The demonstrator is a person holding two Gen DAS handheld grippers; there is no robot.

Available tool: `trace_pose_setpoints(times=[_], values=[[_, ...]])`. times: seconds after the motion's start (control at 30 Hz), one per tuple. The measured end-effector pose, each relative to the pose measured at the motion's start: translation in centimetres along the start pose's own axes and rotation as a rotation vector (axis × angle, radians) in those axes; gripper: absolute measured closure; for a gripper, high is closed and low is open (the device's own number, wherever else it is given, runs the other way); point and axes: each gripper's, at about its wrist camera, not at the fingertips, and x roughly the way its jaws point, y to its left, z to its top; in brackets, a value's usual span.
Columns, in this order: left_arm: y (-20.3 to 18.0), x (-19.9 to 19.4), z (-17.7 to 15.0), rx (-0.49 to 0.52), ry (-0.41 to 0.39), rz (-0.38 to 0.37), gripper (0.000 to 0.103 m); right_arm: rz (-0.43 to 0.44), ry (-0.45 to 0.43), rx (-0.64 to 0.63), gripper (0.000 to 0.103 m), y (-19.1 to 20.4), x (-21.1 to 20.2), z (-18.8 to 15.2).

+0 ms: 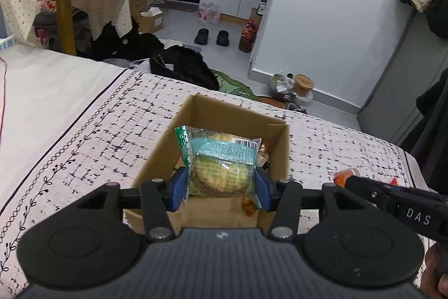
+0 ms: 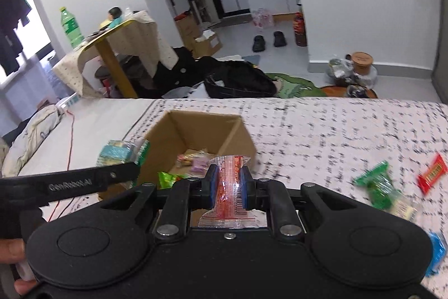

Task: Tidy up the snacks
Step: 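Carry the bun and orange packet over the cardboard box and open both grippers, then move both tools back over the remaining snacks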

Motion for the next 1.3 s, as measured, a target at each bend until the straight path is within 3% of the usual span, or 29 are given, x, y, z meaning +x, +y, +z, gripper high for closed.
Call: trace_pose_setpoints(times=[0.23, 0.47, 0.53, 0.6, 0.77, 0.9, 1.0, 1.17, 1.23, 1.3], values=[[1.6, -0.2, 0.6, -0.022, 0.002, 0.051, 0.047, 0.043, 0.011, -0.036, 0.087, 2.1, 1.6, 1.0], [2.8, -1.5, 0.3, -0.057, 0.008, 0.08, 0.036, 0.094, 0.015, 0.013, 0.086, 2.7, 3.4, 1.4], [3.0, -1.5, 0.2, -0.069, 0.009, 0.09, 0.033, 0.125, -0.008, 0.039, 0.08, 2.5, 3.6, 1.4], [3.2, -1.5, 0.0, -0.079, 0.02, 0.101, 0.032, 0.141, -0.014, 0.067, 0.055, 2.1, 3.4, 1.3], [3.2, -1.3, -0.3, -0.087, 0.05, 0.101, 0.027, 0.115, -0.03, 0.095, 0.044, 0.9, 2.1, 1.1], [2.7, -1.1, -0.4, -0.091, 0.064, 0.105, 0.026, 0.05, -0.062, 0.118, 0.018, -0.4, 0.6, 0.9], [2.4, -0.9, -0.6, -0.097, 0.074, 0.105, 0.025, 0.014, -0.071, 0.122, 0.015, -1.2, -0.3, 0.6], [1.5, -1.0, -0.9, -0.093, 0.054, 0.093, 0.012, -0.014, -0.054, 0.119, 0.015, -2.4, -1.5, -0.3], [0.9, -1.2, -1.0, -0.085, 0.033, 0.09, 0.002, -0.018, -0.035, 0.103, 0.015, -2.4, -1.7, -0.7], [0.3, -1.3, -1.2, -0.072, 0.016, 0.088, 0.0, -0.016, -0.026, 0.099, 0.015, -2.5, -2.0, -1.0]])
